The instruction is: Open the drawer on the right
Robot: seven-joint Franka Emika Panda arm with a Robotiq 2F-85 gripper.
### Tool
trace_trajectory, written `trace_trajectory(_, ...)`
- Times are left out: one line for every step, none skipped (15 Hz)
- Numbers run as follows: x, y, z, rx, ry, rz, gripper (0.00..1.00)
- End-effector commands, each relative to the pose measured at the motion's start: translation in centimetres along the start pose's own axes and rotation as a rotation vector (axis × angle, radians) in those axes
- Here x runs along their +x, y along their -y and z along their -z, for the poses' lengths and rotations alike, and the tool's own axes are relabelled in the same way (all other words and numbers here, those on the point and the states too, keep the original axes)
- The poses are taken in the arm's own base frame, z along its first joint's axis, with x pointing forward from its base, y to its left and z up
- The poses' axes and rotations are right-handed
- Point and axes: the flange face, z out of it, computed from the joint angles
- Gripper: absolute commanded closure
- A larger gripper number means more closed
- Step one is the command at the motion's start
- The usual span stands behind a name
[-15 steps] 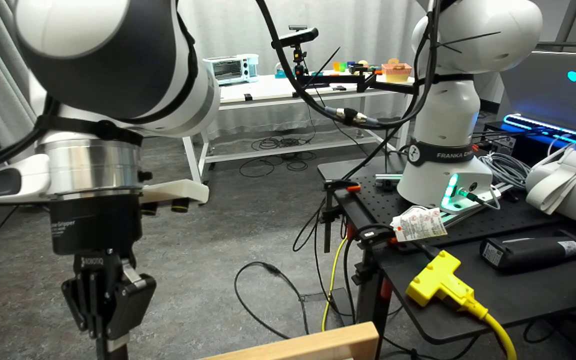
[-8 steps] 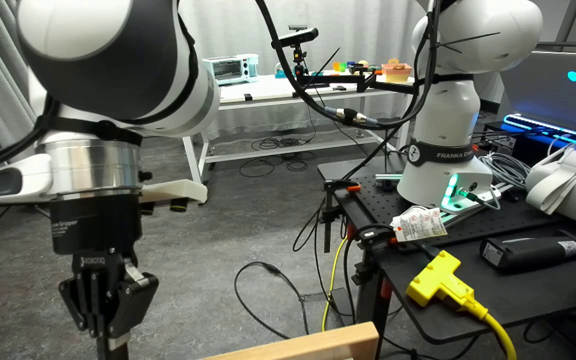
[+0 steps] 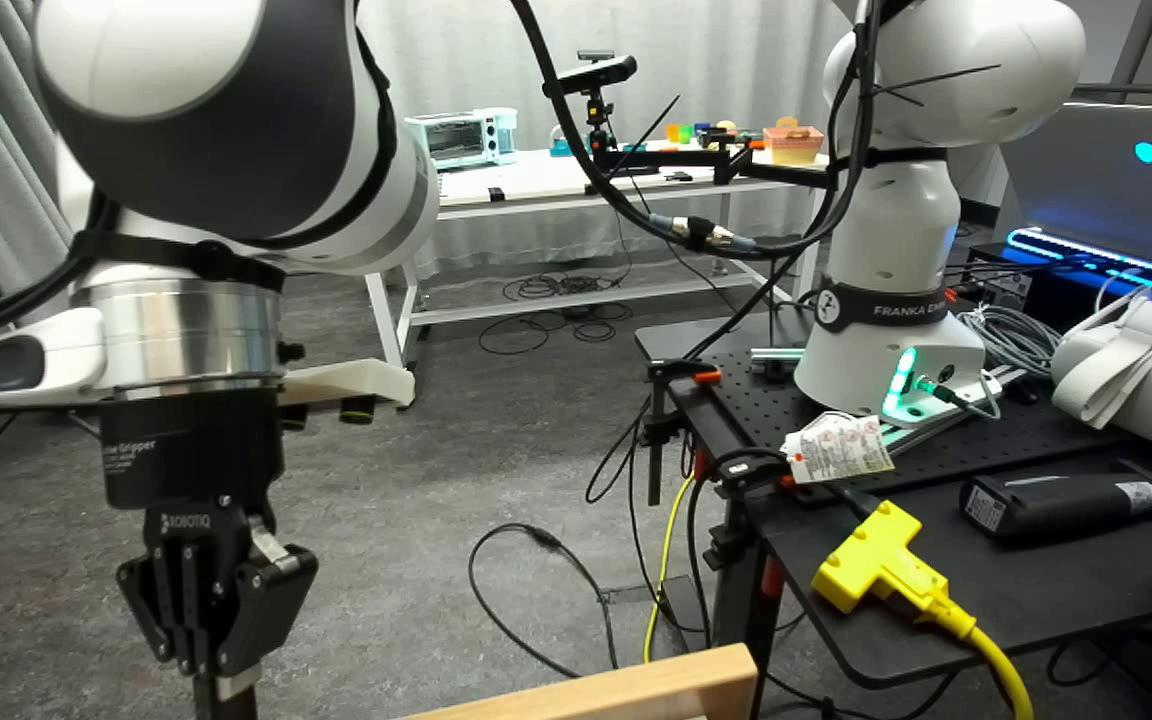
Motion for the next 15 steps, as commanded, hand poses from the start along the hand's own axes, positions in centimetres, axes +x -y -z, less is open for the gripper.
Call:
trace_trajectory(0.09, -0.01, -0.02, 0.000, 0.001, 0.000, 0.99)
trace_trajectory(0.09, -0.01, -0.02, 0.000, 0.001, 0.000, 0.99)
trace_trajectory(0.09, -0.01, -0.02, 0.000, 0.001, 0.000, 0.99)
trace_trajectory(0.09, -0.01, -0.02, 0.000, 0.001, 0.000, 0.99)
trace_trajectory(0.09, -0.01, -0.02, 0.000, 0.001, 0.000, 0.99)
trace_trajectory(0.09, -0.01, -0.02, 0.000, 0.001, 0.000, 0.99)
trace_trajectory(0.09, -0.01, -0.02, 0.000, 0.001, 0.000, 0.99)
trace_trajectory(0.09, -0.01, -0.02, 0.000, 0.001, 0.000, 0.99)
trace_trajectory(0.09, -0.01, -0.02, 0.000, 0.001, 0.000, 0.99)
trace_trajectory(0.09, -0.01, -0.02, 0.000, 0.001, 0.000, 0.99)
trace_trajectory(0.09, -0.01, -0.02, 0.000, 0.001, 0.000, 0.99)
trace_trajectory(0.09, -0.01, -0.02, 0.000, 0.001, 0.000, 0.99)
trace_trajectory(0.09, -0.01, -0.02, 0.000, 0.001, 0.000, 0.74)
trace_trajectory(0.35, -0.01, 0.10, -0.016, -0.001, 0.006, 0.73)
trace_trajectory(0.65, -0.01, 0.24, -0.039, -0.008, 0.020, 0.66)
